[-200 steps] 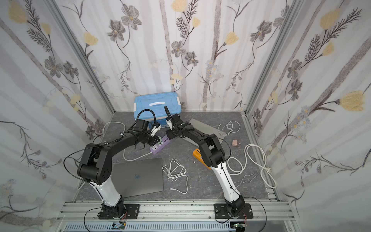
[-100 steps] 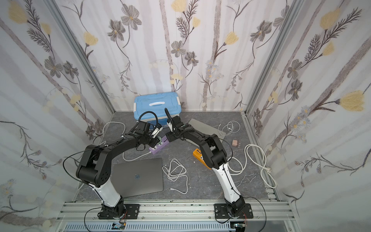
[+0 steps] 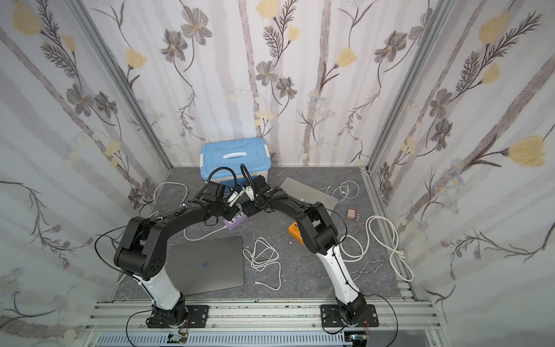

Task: Unplug the laptop charger
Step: Remove the plug from the socket.

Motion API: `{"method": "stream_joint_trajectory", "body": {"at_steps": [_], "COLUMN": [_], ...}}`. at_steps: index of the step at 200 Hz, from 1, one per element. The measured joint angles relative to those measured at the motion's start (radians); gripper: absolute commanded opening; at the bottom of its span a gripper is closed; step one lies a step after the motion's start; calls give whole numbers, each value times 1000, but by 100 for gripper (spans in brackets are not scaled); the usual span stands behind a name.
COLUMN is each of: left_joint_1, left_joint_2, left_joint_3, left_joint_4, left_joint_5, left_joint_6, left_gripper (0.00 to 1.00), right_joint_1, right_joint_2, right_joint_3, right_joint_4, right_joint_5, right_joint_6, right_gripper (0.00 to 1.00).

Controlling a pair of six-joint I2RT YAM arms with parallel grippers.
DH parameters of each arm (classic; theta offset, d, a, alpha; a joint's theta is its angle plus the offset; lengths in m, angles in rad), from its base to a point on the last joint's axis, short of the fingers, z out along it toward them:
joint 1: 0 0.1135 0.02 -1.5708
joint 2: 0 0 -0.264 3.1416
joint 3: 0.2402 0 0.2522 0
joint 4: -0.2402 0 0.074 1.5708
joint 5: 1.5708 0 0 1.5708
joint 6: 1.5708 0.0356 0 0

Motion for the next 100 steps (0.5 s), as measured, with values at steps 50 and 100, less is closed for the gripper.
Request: {"method": "stream_joint_trajectory", "body": {"at_steps": [50,100], "left_joint_1": [0,0], "left_joint_2": [-11,-27], "left_joint_3": [-5,-16], "left_joint_4": [-2,-3], "left_joint_5": [-13,-11], "left_joint_6": [0,0], "left_gripper": [0,0], "right_joint_1": [-4,-3], "right_joint_2": [21,50], "right_joint_3": [18,56], "right_joint_4": [-10,-20], "right_joint_5": [6,-3], "right_joint_6": [9,24], "right_gripper": [82,81]}}
